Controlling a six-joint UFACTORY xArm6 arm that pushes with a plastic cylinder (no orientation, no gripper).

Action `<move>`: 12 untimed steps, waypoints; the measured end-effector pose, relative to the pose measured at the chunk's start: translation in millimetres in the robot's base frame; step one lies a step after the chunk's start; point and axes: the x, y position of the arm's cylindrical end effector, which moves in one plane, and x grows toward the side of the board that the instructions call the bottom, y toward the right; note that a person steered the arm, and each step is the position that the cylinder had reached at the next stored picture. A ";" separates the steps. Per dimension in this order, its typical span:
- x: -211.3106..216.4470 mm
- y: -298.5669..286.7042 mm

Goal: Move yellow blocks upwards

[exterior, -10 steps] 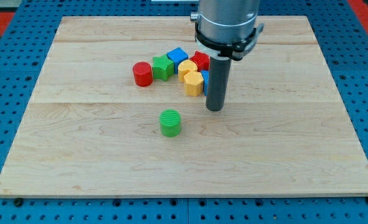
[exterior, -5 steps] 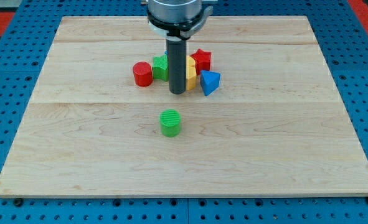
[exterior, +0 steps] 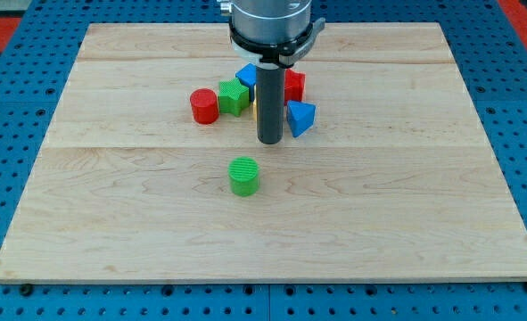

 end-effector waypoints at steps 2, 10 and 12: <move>-26.4 -4.2; -113.1 -13.4; -135.6 -13.0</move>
